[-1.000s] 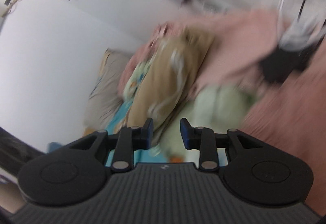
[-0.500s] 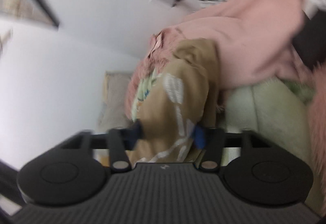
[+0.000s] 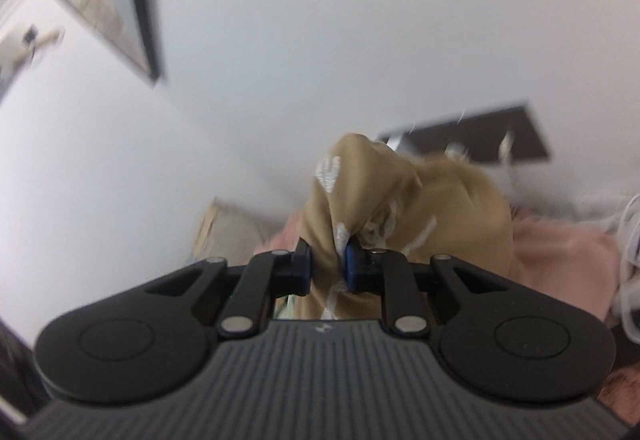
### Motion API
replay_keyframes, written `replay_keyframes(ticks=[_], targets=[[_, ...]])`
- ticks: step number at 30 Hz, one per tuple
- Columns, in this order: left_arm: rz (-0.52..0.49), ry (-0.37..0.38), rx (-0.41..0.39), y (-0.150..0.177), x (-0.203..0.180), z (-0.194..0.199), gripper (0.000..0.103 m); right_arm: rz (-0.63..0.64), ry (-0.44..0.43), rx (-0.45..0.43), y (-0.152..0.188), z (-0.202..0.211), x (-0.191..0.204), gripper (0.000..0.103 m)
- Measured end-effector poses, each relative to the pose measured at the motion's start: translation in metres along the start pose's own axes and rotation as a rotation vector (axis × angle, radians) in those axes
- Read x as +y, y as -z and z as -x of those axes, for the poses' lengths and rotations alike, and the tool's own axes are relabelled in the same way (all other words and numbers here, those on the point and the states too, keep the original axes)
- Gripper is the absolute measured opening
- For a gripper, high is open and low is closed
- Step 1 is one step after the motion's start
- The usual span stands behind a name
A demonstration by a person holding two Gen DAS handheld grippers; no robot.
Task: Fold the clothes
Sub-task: 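Carry the T-shirt over the green blanket and lower it near the wall, then open both grippers to release the T-shirt and pull back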
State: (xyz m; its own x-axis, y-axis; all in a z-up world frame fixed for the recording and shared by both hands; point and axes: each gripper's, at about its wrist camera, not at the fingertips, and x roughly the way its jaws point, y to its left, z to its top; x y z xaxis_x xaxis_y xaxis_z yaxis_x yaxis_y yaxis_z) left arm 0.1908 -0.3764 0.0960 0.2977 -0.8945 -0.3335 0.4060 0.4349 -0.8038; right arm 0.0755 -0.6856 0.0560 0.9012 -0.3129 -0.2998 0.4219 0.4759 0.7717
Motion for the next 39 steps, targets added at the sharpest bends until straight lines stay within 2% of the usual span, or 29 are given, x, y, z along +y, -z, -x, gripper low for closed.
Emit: replay_keyframes(ticks=[3, 5, 7, 9, 11, 13, 14, 15, 16, 17, 21, 25, 33, 39], targets=[[-0.177, -0.081, 0.021, 0.025, -0.016, -0.002, 0.018, -0.008, 0.072, 0.024, -0.006, 0.012, -0.044, 0.019], [-0.273, -0.119, 0.034, 0.043, -0.02, 0.001, 0.041, -0.014, 0.15, 0.058, -0.002, 0.021, -0.081, 0.02], [-0.348, -0.156, 0.043, 0.06, -0.024, 0.004, 0.052, -0.033, 0.226, 0.092, 0.005, 0.031, -0.116, 0.021], [-0.418, -0.188, 0.049, 0.075, -0.03, 0.007, 0.059, -0.057, 0.273, 0.126, 0.013, 0.043, -0.144, 0.023], [-0.487, -0.219, 0.049, 0.09, -0.04, 0.012, 0.081, -0.059, 0.28, 0.156, 0.018, 0.055, -0.156, 0.027], [-0.542, -0.25, 0.03, 0.102, -0.051, 0.02, 0.089, 0.026, 0.285, 0.169, 0.021, 0.067, -0.144, 0.036], [-0.566, -0.261, 0.019, 0.106, -0.056, 0.023, 0.093, 0.074, 0.288, 0.174, 0.022, 0.074, -0.137, 0.052], [-0.587, -0.268, 0.008, 0.111, -0.062, 0.027, 0.096, 0.12, 0.28, 0.164, 0.024, 0.083, -0.127, 0.075], [-0.609, -0.276, -0.006, 0.115, -0.067, 0.032, 0.102, 0.165, 0.266, 0.148, 0.026, 0.092, -0.115, 0.086], [-0.627, -0.282, -0.021, 0.119, -0.071, 0.038, 0.103, 0.212, 0.249, 0.131, 0.028, 0.103, -0.101, 0.094], [-0.687, -0.315, -0.062, 0.135, -0.088, 0.065, 0.103, 0.381, 0.186, 0.06, 0.049, 0.156, -0.035, 0.096], [-0.762, -0.345, -0.106, 0.154, -0.1, 0.1, 0.103, 0.507, 0.135, 0.001, 0.073, 0.2, 0.004, 0.096], [-0.803, -0.371, -0.232, 0.192, -0.105, 0.183, 0.103, 0.653, 0.12, -0.13, 0.135, 0.28, 0.029, 0.096], [-0.808, -0.379, -0.289, 0.221, -0.093, 0.229, 0.103, 0.705, 0.114, -0.162, 0.176, 0.307, 0.03, 0.096]])
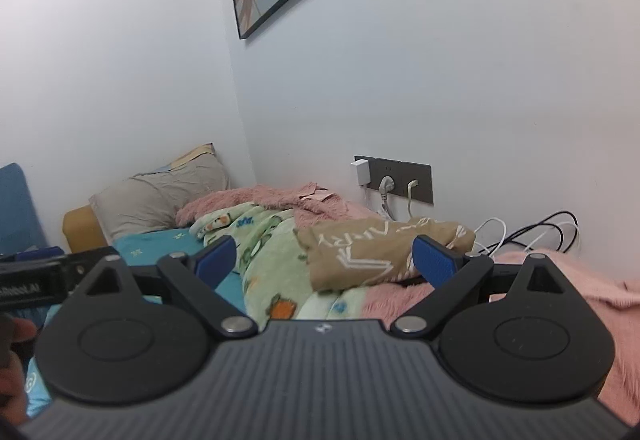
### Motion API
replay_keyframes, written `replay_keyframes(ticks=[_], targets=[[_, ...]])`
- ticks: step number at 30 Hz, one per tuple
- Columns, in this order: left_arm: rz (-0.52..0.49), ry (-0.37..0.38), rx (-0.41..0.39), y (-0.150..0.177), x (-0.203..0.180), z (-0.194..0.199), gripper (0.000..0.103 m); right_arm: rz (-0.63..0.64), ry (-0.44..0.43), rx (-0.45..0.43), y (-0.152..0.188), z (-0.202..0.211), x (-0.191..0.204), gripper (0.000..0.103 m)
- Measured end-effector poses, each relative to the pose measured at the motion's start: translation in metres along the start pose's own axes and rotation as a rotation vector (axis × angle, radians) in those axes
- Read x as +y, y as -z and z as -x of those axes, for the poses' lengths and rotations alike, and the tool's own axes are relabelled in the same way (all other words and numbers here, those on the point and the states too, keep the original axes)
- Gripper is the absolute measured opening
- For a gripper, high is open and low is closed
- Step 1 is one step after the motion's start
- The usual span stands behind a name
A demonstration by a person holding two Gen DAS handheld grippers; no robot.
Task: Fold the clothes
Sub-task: 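Open both grippers to release the T-shirt and pull back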
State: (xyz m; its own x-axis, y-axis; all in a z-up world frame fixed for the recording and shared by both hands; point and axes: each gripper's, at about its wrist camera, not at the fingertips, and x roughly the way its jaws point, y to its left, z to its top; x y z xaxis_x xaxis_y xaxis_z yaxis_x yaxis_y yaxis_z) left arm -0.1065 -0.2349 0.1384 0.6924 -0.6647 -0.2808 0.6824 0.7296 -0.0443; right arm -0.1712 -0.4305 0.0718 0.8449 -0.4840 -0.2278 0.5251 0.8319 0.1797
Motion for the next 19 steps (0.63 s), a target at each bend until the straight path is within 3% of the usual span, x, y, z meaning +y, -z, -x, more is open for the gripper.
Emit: replay_keyframes(ticks=[5, 19], targets=[[0.006, -0.005, -0.022, 0.014, -0.002, 0.026, 0.103, 0.052, 0.013, -0.011, 0.014, 0.013, 0.016, 0.096], [-0.003, -0.01, -0.012, 0.021, -0.01, 0.038, 0.103, 0.091, 0.043, -0.001, 0.021, 0.035, 0.025, 0.096]])
